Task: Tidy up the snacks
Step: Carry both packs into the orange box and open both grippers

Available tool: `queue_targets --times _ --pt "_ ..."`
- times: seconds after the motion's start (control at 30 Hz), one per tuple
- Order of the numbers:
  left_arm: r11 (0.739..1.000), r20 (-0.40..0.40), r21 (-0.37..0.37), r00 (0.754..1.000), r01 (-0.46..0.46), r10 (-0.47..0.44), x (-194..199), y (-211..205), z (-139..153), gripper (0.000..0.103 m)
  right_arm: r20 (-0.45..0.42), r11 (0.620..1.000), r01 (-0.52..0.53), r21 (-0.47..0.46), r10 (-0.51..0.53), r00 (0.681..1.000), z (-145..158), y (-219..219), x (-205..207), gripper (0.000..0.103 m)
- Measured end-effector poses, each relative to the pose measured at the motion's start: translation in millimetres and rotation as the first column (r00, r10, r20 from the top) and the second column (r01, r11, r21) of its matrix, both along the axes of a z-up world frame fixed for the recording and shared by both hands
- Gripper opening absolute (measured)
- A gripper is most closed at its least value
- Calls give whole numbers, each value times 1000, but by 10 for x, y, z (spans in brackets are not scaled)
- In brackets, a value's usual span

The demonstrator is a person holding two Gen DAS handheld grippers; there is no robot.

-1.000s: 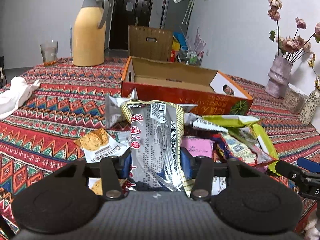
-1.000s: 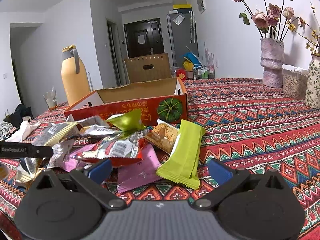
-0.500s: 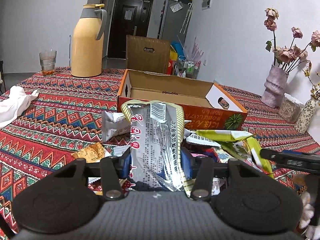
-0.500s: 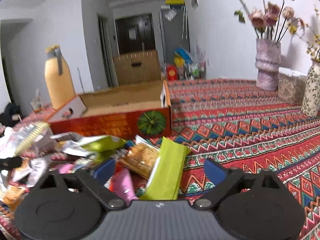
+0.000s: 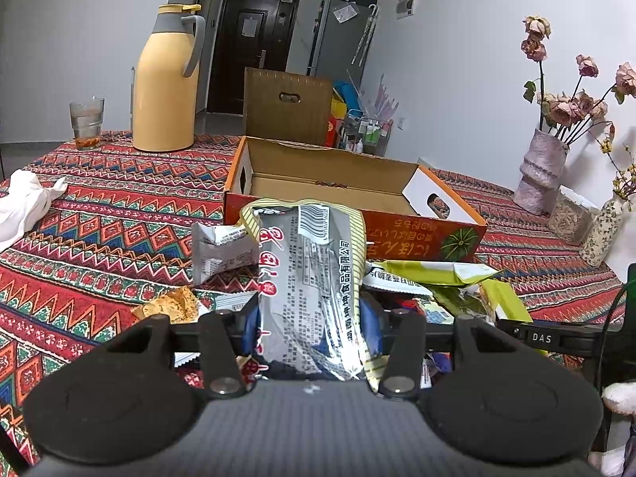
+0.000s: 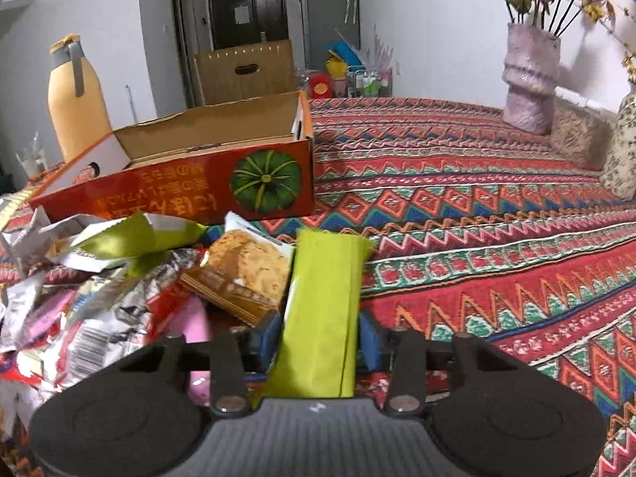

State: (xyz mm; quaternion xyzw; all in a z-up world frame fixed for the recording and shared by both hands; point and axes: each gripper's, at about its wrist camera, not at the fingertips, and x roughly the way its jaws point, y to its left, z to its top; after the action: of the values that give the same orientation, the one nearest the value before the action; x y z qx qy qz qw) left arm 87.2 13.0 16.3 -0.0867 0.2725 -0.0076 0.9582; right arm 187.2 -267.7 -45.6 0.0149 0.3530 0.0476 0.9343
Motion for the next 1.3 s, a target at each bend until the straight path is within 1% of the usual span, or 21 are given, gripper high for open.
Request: queue_targets --times 0.17,0.33,0.53,0.67,0.97,1.3 --pt "1000 3 -2 1000 7 -7 15 5 5 50 12 1000 5 19 -5 1000 6 -66 -64 36" --pt "1000 14 7 1000 21 -21 26 7 37 50 55 999 16 32 -18 998 80 -114 -156 35" --pt "999 37 18 999 28 -28 76 5 138 50 110 999 4 34 -8 994 259 -120 -213 35" --pt "999 56 27 998 30 -32 149 -7 250 50 157 999 -19 26 14 988 429 -61 -201 35" --pt "999 77 43 997 22 -25 493 -29 470 50 235 997 -81 3 78 969 771 152 59 35" --pt "999 66 46 998 -12 9 1101 -50 621 50 285 992 -124 24 112 952 1042 405 572 35"
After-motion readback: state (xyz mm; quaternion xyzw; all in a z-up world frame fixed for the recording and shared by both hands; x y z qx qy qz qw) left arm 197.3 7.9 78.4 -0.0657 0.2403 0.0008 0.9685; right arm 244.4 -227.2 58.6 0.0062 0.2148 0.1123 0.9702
